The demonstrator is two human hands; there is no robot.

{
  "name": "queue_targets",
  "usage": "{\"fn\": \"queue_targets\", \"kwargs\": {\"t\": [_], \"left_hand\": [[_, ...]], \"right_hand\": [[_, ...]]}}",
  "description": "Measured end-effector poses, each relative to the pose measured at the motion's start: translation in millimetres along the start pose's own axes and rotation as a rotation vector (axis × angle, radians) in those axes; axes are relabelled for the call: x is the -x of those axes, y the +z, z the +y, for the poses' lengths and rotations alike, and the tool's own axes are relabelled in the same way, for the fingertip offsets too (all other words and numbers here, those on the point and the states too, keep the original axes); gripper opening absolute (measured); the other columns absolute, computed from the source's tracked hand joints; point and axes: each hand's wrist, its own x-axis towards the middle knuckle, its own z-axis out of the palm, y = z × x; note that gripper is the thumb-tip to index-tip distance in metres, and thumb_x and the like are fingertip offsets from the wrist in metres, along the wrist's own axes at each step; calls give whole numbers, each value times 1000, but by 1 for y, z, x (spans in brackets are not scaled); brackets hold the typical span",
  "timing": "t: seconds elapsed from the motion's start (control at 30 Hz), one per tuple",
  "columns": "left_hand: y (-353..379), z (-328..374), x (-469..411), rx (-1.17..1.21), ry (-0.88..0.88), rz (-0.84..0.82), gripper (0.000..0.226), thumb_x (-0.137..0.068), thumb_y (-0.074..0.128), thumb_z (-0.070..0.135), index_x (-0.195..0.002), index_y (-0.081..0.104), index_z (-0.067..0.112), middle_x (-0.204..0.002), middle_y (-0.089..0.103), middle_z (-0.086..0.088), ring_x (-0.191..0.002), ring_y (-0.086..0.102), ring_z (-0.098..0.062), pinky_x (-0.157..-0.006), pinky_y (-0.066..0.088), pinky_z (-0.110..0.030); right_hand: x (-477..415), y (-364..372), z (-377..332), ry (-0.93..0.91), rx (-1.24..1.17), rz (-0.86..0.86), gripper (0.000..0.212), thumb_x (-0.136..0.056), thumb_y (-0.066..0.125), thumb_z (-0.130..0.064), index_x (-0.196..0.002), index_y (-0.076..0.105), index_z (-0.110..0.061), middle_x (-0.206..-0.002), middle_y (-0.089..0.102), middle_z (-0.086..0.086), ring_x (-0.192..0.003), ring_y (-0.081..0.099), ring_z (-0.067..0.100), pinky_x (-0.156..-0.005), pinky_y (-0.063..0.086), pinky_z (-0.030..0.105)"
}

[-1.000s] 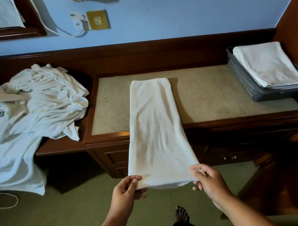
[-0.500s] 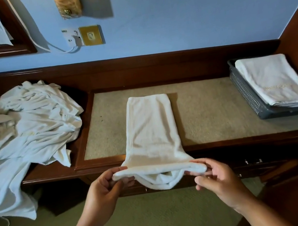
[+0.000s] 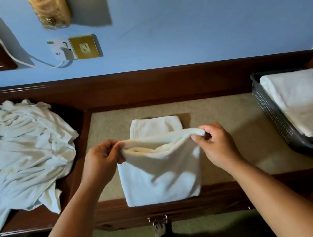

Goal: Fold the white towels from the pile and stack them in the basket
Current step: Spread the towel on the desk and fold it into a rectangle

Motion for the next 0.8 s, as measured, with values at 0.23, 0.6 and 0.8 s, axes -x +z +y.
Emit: {"fn": "queue_targets", "kwargs": {"t": [0.23, 0.6, 0.8], "left_hand": [[34, -10, -107, -90, -134, -128, 24, -100, 60, 30, -82, 73, 19, -65, 73, 3, -60, 66, -8, -60, 49, -24], [80, -73, -209, -233, -322, -275, 32, -97, 58, 27, -71, 74, 16, -61, 72, 6, -62, 64, -19, -63, 52, -31], [111, -98, -239, -346, -291, -296, 22, -97, 60, 27, -83, 69, 14, -59, 65, 3, -61, 60, -19, -64, 53, -32]], "right_hand": [[-95, 44, 21, 199, 135, -120, 16, -97, 58, -34, -97, 64, -18, -85, 65, -1, -79, 60, 20, -66, 47, 34], [-169, 107, 75, 317, 249, -252, 24, -100, 53, -36, -106, 64, -16, -95, 66, 4, -87, 61, 22, -70, 43, 30], [-195, 135, 110, 346, 366, -380, 37, -99, 51, -21, -136, 51, -19, -137, 53, 9, -119, 56, 28, -96, 48, 36]]}}
